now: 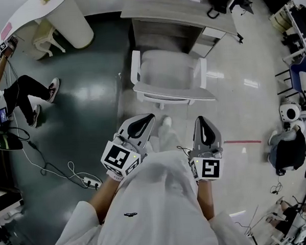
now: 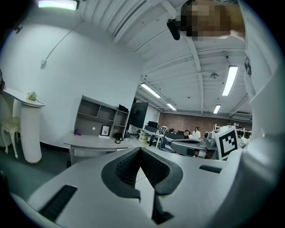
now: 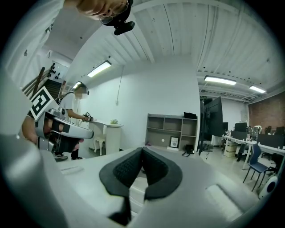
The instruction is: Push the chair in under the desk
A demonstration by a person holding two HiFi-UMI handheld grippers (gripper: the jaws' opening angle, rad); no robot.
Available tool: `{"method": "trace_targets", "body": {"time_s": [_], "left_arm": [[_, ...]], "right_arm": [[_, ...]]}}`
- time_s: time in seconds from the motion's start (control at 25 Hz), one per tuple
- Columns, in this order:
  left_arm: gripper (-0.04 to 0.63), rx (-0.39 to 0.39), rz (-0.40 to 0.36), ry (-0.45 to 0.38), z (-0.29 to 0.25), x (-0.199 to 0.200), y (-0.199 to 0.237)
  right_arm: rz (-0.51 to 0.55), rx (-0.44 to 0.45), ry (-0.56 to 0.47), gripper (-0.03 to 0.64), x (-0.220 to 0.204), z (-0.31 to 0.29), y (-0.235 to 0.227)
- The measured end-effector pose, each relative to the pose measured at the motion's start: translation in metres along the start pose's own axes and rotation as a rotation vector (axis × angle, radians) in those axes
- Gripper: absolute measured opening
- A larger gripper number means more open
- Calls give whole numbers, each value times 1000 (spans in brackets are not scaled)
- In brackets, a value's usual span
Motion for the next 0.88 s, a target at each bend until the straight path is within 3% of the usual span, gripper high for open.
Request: {"method": "trace_targets", "body": {"time_s": [0.48,0.72,0.88], "left_arm": [[8,16,-46,123,-113,15,60],[8,70,-62,186,-144,4,82],[8,71,-100,221,-158,-1,82]], "right_arm": [[-20,103,46,15,-24,-118,-61],[-35,185,60,17,-35,-158,-75],[-2,281,100,92,-42,-171,-73]]}}
Point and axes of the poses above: the fingertips, and each gripper's own axes: z backward along the fingers, y to its left, x out of its top, the point moved 1 cm from there along z, backward along the fingers, and after that the axes turned 14 degrees about -x, right-handed, at the moved point
